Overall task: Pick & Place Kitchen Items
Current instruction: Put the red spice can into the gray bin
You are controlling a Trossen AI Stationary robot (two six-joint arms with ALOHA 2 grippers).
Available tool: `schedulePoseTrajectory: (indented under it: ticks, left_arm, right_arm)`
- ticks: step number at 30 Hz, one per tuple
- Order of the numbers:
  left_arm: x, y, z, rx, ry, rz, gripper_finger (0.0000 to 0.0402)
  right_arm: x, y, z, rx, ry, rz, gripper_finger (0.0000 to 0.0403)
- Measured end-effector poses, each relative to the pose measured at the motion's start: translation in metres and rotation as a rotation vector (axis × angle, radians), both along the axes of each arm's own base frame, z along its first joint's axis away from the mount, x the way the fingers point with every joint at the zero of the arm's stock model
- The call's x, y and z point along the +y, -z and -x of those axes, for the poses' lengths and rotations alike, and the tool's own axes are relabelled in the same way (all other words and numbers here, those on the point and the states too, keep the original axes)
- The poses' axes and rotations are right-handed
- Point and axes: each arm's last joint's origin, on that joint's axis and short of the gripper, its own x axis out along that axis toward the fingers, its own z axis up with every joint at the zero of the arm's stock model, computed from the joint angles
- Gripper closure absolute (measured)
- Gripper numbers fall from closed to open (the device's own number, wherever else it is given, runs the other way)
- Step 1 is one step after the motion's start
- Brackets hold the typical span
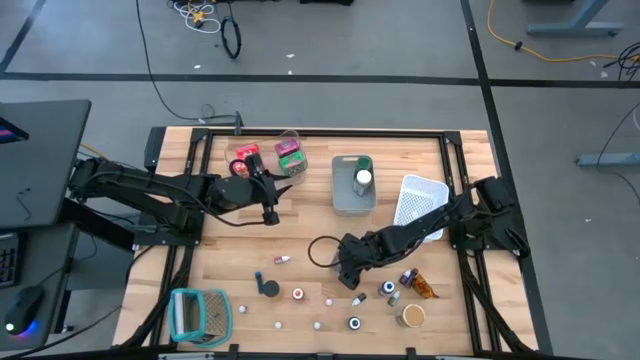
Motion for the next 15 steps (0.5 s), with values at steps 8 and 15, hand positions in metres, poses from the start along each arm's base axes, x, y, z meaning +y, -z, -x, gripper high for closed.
schedulePoseTrajectory:
  ticks: [8,15]
  left_arm:
    - [0.0,0.0012,0.0005,0.009,0.0,0.007,0.0292]
    - [0.0,0.002,0.0009,0.014,-0.003,0.015,0.0292]
  right_arm:
    - [0.009,0.0011,0.0064,0.046,-0.065,-0.027,0.0053]
    - [0.0099,0.0006,0.0056,0.009,-0.064,0.048,0.0106]
